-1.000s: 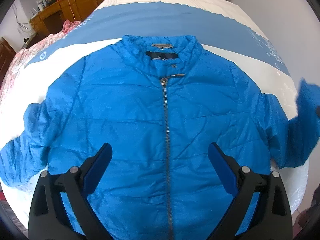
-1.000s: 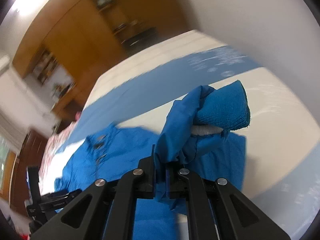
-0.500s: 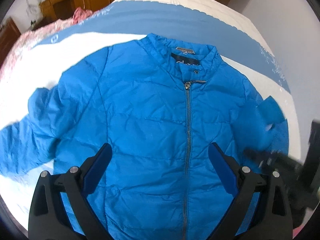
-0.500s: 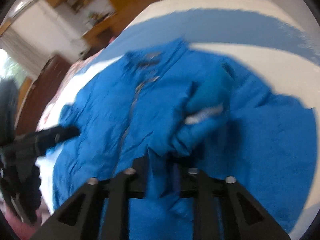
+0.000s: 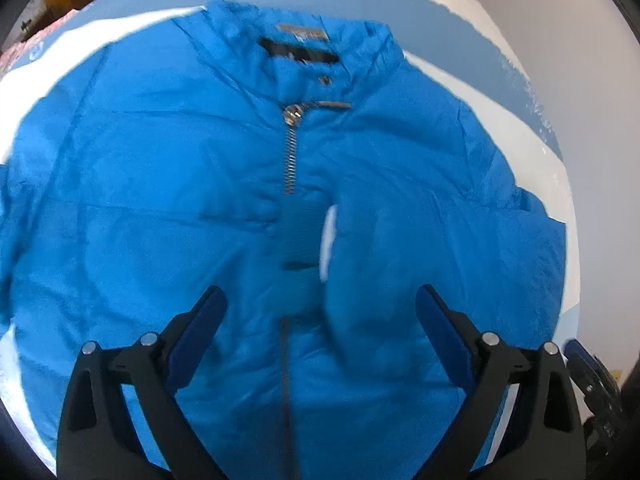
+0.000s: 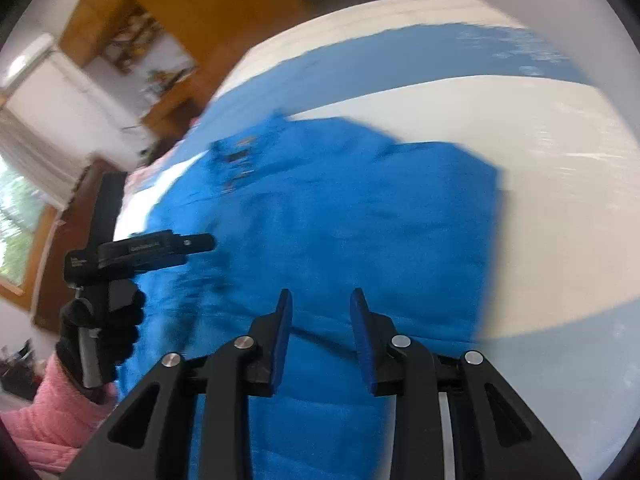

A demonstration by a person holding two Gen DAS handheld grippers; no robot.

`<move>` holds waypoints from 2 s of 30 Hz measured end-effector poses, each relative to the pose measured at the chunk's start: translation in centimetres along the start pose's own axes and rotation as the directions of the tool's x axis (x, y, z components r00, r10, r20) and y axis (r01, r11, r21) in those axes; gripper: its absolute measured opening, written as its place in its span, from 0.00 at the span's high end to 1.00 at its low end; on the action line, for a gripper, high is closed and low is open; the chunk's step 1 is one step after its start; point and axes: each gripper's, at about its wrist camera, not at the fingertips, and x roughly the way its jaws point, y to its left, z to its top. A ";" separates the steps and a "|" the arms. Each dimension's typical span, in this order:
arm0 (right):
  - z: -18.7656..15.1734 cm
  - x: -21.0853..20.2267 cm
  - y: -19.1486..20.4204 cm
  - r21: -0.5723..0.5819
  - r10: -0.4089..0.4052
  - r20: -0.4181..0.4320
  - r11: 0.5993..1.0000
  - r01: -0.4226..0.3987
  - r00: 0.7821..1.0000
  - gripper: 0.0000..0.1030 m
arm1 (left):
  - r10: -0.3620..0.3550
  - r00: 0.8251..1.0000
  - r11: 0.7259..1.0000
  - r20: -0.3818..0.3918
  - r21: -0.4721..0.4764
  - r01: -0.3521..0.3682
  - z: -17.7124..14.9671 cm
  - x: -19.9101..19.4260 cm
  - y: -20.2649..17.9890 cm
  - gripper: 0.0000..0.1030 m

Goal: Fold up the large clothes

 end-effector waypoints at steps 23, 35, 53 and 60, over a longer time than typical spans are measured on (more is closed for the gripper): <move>4.5 9.3 3.0 0.004 0.049 -0.105 0.999 -0.049 0.993 0.70 | 0.188 0.963 0.969 0.195 -0.198 -0.150 -0.6 -7.9 12.1 0.83; 3.8 12.3 3.7 -0.027 -0.074 -0.218 0.997 0.069 0.973 0.72 | 0.213 0.967 0.957 0.142 -0.228 -0.178 -0.4 -7.5 15.1 0.63; 6.1 16.8 6.7 -0.044 -0.088 -0.228 0.996 0.081 0.970 0.72 | 0.266 0.949 0.964 0.169 -0.045 -0.262 2.0 -2.6 8.9 0.56; 5.3 13.2 8.0 -0.079 -0.034 -0.203 0.997 0.018 0.979 0.70 | 0.186 0.968 0.982 0.166 -0.072 -0.176 1.2 -5.4 8.8 0.54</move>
